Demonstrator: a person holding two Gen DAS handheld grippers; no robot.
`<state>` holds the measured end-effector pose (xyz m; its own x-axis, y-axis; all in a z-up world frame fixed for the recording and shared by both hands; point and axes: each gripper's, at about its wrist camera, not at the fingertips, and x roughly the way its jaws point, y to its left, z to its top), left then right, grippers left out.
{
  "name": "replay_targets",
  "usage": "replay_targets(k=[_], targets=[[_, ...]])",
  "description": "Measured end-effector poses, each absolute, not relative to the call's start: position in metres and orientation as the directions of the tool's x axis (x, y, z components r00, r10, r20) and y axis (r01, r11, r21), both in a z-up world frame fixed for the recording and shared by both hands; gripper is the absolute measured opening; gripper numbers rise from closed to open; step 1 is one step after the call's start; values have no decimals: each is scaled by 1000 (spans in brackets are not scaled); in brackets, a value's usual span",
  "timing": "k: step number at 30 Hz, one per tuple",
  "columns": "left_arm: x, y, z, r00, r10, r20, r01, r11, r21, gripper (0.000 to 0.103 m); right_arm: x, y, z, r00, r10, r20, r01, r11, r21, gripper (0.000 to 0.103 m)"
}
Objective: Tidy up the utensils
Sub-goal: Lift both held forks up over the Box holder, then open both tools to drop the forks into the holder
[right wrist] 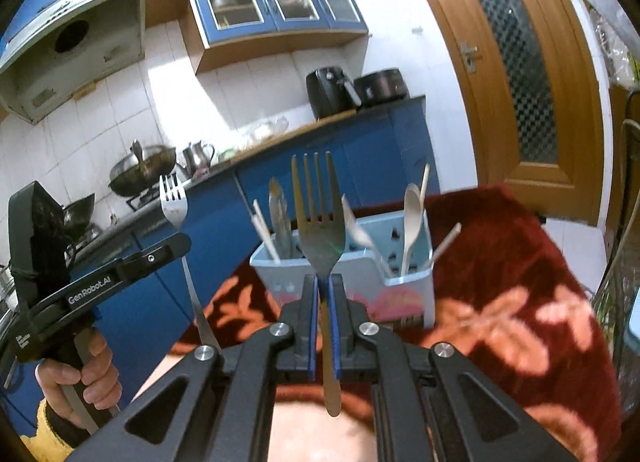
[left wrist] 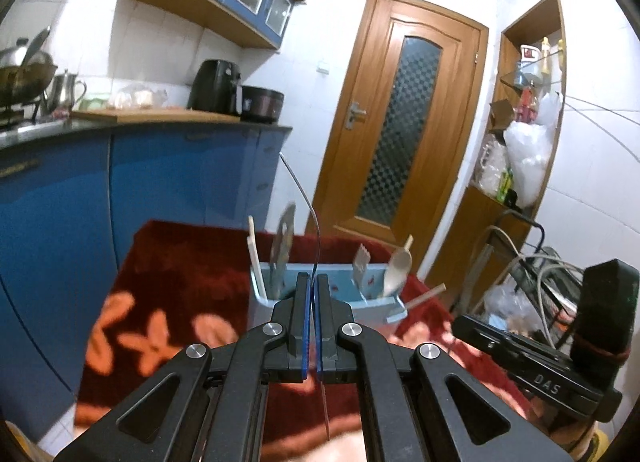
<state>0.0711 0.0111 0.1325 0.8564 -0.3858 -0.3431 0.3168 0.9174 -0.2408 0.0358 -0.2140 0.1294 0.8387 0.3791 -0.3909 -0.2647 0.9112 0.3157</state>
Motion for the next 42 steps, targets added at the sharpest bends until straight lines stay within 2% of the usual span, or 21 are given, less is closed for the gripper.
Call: replay_targets(k=[5,14,21,29,37,39,42], targets=[[90,6,148,893,-330,-306,282,940,-191,1,46,-218,144,866,349,-358,-251,923,292,7],[122,1,167,926,-288,-245,250,953,-171,1,72,-227,164,911,275,-307,-209,950,231,7],[143,-8,160,948,-245,-204,222,966,-131,2,97,-227,165,933,220,-284,-170,967,191,7],[166,-8,130,938,-258,-231,219,959,-180,2,121,-214,150,938,204,-281,-171,976,137,7],[173,-11,107,916,-287,-279,238,951,-196,2,134,-203,123,902,232,-365,-199,972,128,8],[174,-12,102,904,-298,-306,245,949,-200,2,134,-205,120,893,243,-378,-199,968,151,17],[174,-12,96,893,-303,-333,243,947,-209,7,131,-210,119,895,251,-370,-197,964,177,23]])
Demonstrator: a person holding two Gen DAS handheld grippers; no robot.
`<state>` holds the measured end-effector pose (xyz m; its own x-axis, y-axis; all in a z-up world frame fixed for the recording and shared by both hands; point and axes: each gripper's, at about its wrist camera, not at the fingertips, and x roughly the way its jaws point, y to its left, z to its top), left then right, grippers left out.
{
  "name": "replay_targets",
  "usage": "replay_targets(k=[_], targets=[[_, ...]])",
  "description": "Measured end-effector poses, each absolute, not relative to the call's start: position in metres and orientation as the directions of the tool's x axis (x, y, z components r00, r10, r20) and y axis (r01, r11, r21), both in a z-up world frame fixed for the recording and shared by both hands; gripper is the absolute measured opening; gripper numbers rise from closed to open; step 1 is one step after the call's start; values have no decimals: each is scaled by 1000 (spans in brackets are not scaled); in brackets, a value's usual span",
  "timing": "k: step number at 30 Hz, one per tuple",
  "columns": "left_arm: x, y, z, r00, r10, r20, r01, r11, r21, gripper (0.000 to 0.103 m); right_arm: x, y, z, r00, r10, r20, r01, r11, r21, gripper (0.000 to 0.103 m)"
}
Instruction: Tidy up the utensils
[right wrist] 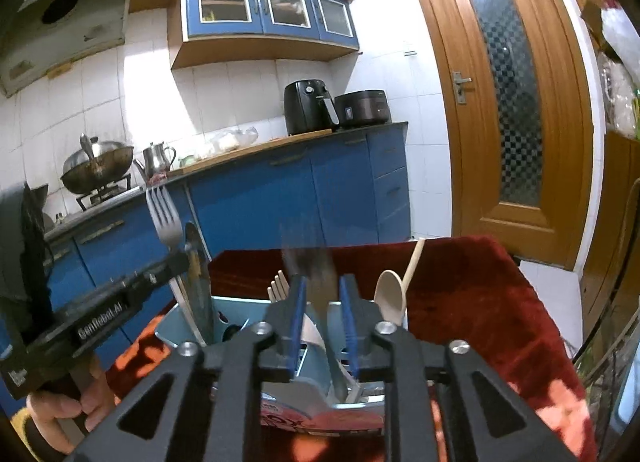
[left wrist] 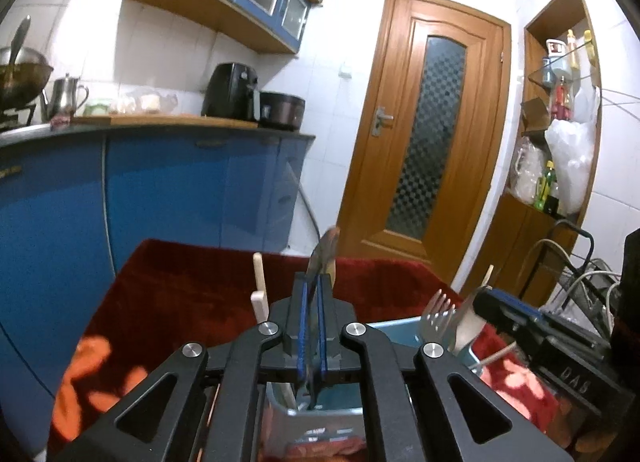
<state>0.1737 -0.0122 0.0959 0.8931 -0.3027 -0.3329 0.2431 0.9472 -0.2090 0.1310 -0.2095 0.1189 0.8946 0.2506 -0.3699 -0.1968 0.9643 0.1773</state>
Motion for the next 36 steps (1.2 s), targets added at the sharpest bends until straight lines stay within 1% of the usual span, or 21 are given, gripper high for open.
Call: replay_targets(k=[3,4,13,28,36], targets=[[171,-11,94,887,-305,-346,242,947,-214,18,125,-211,123,901,249,-355,-197,965,175,24],[170,-11,94,887,-305,-348,241,946,-215,20,124,-211,125,903,248,-351,-198,965,172,24],[146,-11,109,885,-312,-345,257,946,-196,23,106,-216,139,911,262,-320,-209,959,191,24],[75,-11,131,888,-303,-347,276,953,-125,23,51,-213,157,905,306,-296,-252,945,208,24],[42,-3,132,885,-293,-363,258,956,-141,23,12,-207,156,896,327,-300,-275,940,201,27]])
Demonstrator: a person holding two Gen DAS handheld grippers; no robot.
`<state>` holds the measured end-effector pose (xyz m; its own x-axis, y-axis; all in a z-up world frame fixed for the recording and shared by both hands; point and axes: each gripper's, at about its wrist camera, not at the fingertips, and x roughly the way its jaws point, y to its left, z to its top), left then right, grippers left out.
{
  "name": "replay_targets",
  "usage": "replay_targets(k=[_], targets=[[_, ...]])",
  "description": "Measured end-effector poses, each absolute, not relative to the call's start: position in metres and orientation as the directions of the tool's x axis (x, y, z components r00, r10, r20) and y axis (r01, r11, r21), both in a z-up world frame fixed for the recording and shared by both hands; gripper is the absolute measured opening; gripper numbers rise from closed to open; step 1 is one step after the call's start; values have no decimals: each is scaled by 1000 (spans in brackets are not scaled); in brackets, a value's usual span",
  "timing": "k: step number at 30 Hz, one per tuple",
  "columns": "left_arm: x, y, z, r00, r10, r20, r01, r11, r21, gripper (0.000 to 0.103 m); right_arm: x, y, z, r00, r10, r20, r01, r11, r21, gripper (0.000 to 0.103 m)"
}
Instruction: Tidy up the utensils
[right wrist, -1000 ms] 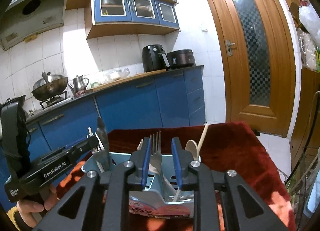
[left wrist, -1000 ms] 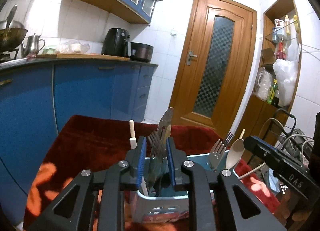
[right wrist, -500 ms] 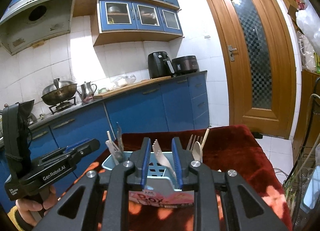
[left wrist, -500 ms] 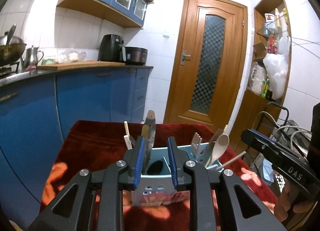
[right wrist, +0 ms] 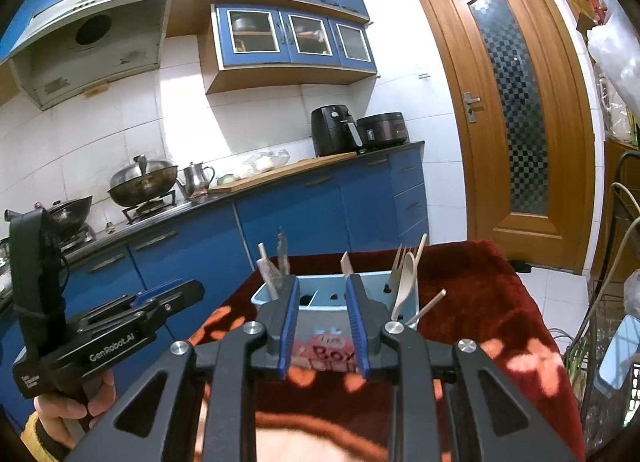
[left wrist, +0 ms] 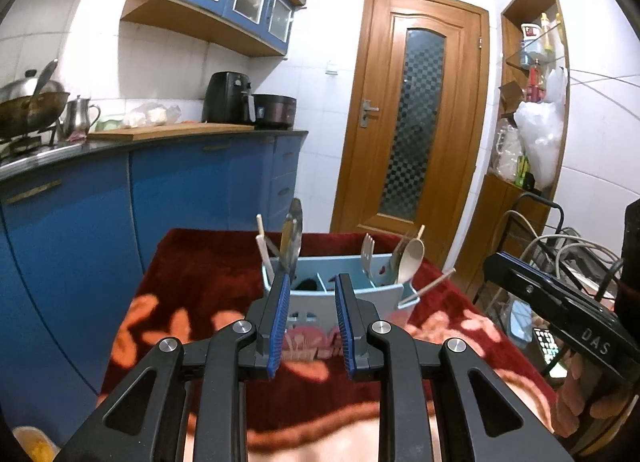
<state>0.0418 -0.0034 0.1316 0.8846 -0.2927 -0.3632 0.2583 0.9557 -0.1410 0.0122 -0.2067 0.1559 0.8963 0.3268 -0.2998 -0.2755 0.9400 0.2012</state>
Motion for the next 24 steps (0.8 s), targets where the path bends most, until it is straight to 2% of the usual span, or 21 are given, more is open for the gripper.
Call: replay_targets(k=[9,21,24], targets=[[6,6,112,883,-255,-393,216,966,-140,23,-24,-203,142,895,315,-317,-269,946,179,32],[-4,0,67,897,-155,-414,144,988,-59,23,-30,-209,78,881,243,-405,-190,968,166,33],[-2,-1,56,892,-146,-427,132,989,-62,23,-26,-211,66,882,219,-418,-167,973,159,38]])
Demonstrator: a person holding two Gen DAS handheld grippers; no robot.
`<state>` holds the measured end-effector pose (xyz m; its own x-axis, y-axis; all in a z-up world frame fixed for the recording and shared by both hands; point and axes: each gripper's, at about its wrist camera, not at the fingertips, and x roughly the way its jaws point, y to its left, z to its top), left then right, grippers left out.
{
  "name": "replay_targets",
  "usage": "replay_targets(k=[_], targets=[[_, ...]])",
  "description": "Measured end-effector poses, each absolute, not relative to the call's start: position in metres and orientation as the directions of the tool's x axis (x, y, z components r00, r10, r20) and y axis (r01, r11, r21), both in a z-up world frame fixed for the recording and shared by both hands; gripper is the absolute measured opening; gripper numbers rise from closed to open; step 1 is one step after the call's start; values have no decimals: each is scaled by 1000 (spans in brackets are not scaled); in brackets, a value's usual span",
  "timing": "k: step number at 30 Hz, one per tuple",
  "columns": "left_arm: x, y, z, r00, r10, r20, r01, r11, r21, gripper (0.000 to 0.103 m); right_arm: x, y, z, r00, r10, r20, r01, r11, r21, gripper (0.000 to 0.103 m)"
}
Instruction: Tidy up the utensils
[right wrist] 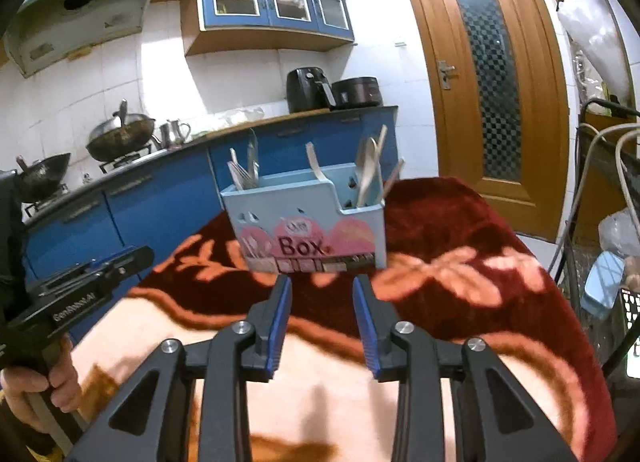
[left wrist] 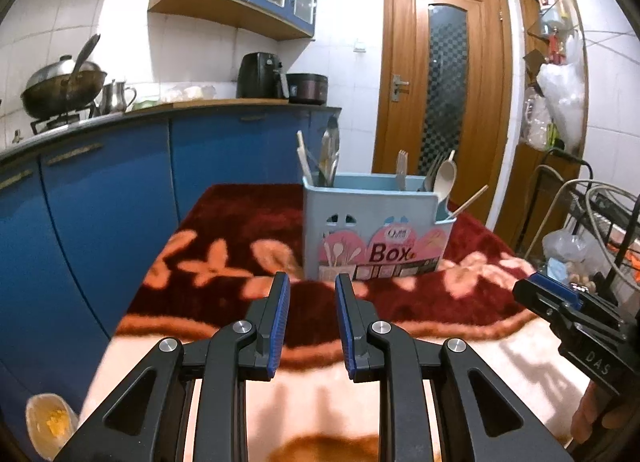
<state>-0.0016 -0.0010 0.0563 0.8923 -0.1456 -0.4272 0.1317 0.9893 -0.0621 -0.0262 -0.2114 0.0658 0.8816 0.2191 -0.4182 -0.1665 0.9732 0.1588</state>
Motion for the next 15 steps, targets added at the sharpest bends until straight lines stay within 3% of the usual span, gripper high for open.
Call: replay_targets(k=[4,11,15], targets=[[6,1,42,888,-116,-445,98,993,-63,29,-22,-213,55,881,195,-430,-144,978,149,40],[13,2,32,878,-96,-469,74,995,-65,33,-21,-217,51,884,185,-429,-132,980,150,51],[10,0,32,886,-67,-458,51,998,-46,48,-22,-218,51,891,175,-419,-124,981,146,58]])
